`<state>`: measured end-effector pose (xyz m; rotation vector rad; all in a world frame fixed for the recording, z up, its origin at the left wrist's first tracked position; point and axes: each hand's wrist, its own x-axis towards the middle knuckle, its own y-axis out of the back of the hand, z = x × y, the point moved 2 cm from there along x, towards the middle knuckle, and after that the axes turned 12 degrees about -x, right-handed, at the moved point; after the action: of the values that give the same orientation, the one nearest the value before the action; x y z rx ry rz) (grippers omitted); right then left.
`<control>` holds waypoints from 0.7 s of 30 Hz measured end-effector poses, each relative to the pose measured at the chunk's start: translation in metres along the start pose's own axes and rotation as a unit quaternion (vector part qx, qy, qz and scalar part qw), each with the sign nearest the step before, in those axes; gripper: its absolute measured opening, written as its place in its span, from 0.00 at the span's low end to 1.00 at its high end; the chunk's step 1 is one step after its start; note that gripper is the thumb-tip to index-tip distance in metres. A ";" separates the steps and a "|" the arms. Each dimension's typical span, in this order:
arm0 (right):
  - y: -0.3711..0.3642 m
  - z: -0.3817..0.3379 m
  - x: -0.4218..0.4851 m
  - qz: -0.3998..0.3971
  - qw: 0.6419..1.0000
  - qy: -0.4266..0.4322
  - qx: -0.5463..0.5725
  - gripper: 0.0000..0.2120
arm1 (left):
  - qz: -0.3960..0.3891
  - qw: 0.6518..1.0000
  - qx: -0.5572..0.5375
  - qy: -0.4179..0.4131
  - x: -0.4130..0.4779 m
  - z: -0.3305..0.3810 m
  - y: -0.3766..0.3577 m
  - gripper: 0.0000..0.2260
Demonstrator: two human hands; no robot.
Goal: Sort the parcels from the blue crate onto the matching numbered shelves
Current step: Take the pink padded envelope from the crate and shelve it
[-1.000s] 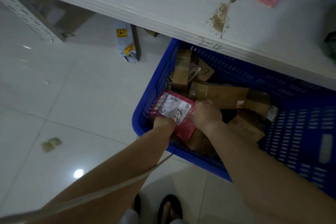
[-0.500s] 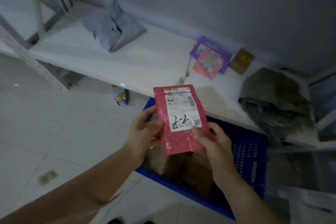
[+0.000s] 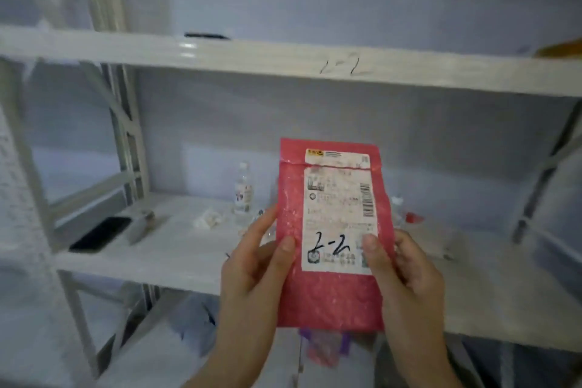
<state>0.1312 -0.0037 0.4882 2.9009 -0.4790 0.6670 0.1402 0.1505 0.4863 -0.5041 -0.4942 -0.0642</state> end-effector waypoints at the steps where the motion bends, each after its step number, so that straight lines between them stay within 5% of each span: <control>1: 0.004 -0.029 0.010 0.015 0.999 0.031 -0.013 0.08 | -0.016 0.999 0.004 -0.033 0.012 0.022 -0.017 0.16; 9: 0.048 -0.197 0.055 0.188 0.937 0.213 -0.206 0.13 | -0.042 0.977 0.028 -0.207 0.082 0.149 -0.120 0.06; 21: 0.171 -0.266 -0.016 0.386 0.820 0.174 -0.386 0.14 | -0.206 0.955 -0.054 -0.207 0.039 0.163 -0.251 0.06</control>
<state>-0.0463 -0.1099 0.7278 1.7051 -1.4793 0.7994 0.0584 0.0109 0.7413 -0.5163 -1.0077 -0.3940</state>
